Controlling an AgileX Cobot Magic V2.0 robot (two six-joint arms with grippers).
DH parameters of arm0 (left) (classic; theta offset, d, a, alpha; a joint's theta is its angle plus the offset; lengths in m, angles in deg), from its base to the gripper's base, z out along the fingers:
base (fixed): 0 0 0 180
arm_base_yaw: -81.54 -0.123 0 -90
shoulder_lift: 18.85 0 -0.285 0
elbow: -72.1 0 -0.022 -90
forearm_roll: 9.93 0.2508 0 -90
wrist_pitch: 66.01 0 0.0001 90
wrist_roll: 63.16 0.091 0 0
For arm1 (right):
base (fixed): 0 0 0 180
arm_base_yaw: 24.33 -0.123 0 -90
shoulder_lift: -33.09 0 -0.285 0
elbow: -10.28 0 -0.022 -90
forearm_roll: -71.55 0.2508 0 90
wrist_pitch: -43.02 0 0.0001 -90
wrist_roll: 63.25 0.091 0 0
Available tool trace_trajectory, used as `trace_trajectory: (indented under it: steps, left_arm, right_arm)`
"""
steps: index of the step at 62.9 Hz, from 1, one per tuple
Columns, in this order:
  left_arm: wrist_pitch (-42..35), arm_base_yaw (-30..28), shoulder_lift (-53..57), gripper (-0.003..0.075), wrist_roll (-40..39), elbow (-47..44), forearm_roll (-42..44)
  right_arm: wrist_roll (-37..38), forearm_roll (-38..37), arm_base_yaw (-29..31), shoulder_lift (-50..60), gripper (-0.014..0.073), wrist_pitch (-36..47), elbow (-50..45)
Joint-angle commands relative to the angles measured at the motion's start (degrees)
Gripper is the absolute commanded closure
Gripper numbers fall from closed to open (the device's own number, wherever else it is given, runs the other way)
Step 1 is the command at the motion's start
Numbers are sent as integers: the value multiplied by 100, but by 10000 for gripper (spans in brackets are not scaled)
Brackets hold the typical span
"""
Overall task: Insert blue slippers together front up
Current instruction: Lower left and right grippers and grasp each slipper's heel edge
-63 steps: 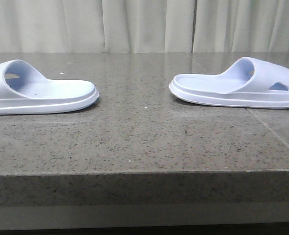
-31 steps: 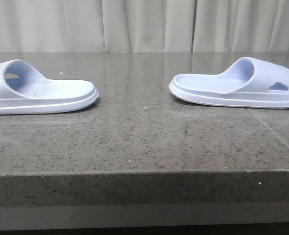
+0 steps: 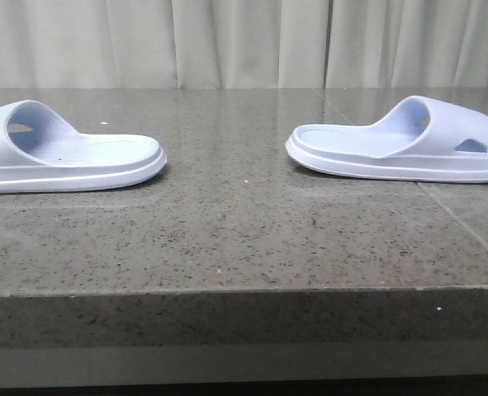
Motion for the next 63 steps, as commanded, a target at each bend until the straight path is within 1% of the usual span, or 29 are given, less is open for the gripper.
trace_trajectory:
  steps: [1, 4, 9, 10, 11, 14, 18, 22, 28, 35, 40, 48, 53, 58, 63]
  left_arm:
    - [-358, 41, -51, 708, -33, 200, -17]
    - [-358, 41, -51, 665, -33, 200, -17]
    - [-382, 41, -51, 547, -33, 200, -17]
    - [-389, 41, -51, 510, -33, 200, -17]
    - [-402, 41, -51, 484, -33, 200, -17]
    - [-441, 41, -51, 402, -33, 200, -17]
    - [-540, 41, -51, 325, -33, 200, -85]
    - [-692, 41, -51, 293, -33, 200, -297]
    - [-789, 41, -51, 293, -33, 200, -522]
    - [-876, 41, -111, 293, -33, 212, -511]
    - [-804, 41, -310, 293, -33, 323, -484]
    - [-243, 14, -863, 293, -33, 765, -213]
    - [339, -57, -1347, 293, -33, 1174, -32]
    - [901, -258, -1814, 293, -33, 1574, -3]
    - [1206, -621, -2225, 293, 60, 1871, -226]
  right_arm:
    - [-24, -172, -12, -54, 547, 259, 202]
    - [-24, -233, -12, -54, 467, 213, 202]
    - [-24, -233, -12, -54, 296, 163, 202]
    - [-24, -233, -12, -54, 253, 159, 202]
    - [-24, -233, -12, -54, 227, 159, 202]
    - [-24, -233, -12, -54, 165, 159, 202]
    - [-24, -233, -12, -54, 113, 159, 202]
    - [-24, -233, -12, -54, 114, 159, 202]
    - [-24, -233, -12, -54, 118, 159, 202]
    - [-24, -233, -12, -54, 118, 180, 202]
    - [-24, -233, -12, -54, 118, 199, 202]
    - [-24, -233, -12, -54, 118, 199, 202]
    - [-24, -233, -12, -54, 118, 199, 202]
    - [-24, -233, -12, -54, 118, 199, 202]
    - [-24, -233, -12, -54, 118, 199, 202]
